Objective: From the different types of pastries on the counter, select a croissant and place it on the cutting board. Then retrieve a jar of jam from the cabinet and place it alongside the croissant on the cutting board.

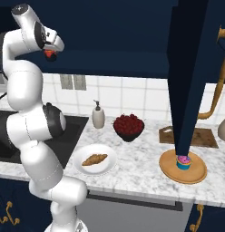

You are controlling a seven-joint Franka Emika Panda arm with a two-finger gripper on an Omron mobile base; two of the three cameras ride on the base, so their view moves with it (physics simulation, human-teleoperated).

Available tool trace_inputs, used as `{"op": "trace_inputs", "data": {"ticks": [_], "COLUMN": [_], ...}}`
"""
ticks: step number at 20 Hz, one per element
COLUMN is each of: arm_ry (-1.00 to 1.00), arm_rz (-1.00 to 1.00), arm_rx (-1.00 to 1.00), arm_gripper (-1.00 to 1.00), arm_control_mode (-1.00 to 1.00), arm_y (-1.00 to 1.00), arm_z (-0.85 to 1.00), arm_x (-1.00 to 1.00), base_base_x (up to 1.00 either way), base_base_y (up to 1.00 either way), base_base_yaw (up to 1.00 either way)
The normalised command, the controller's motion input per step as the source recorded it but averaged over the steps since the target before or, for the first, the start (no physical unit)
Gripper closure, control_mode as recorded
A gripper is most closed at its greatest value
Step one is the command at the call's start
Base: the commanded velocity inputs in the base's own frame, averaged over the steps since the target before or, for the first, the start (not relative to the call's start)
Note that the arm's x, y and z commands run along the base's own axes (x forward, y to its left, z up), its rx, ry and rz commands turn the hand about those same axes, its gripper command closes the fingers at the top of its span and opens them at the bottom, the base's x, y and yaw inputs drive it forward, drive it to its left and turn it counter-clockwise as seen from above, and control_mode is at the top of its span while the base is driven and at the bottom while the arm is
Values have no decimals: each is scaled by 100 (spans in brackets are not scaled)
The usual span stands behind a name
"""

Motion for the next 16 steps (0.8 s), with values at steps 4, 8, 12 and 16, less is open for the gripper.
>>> {"op": "trace_inputs", "data": {"ticks": [4,8,12,16], "arm_ry": [0,0,0,-2], "arm_rz": [0,0,0,0], "arm_rx": [1,0,0,2], "arm_gripper": [100,100,100,100], "arm_control_mode": [-100,-100,-100,-100], "arm_y": [0,0,0,-2], "arm_z": [-17,-21,-19,-9], "arm_x": [0,0,0,-7], "base_base_x": [0,0,0,0], "base_base_y": [0,0,0,0], "base_base_yaw": [0,0,0,0]}}
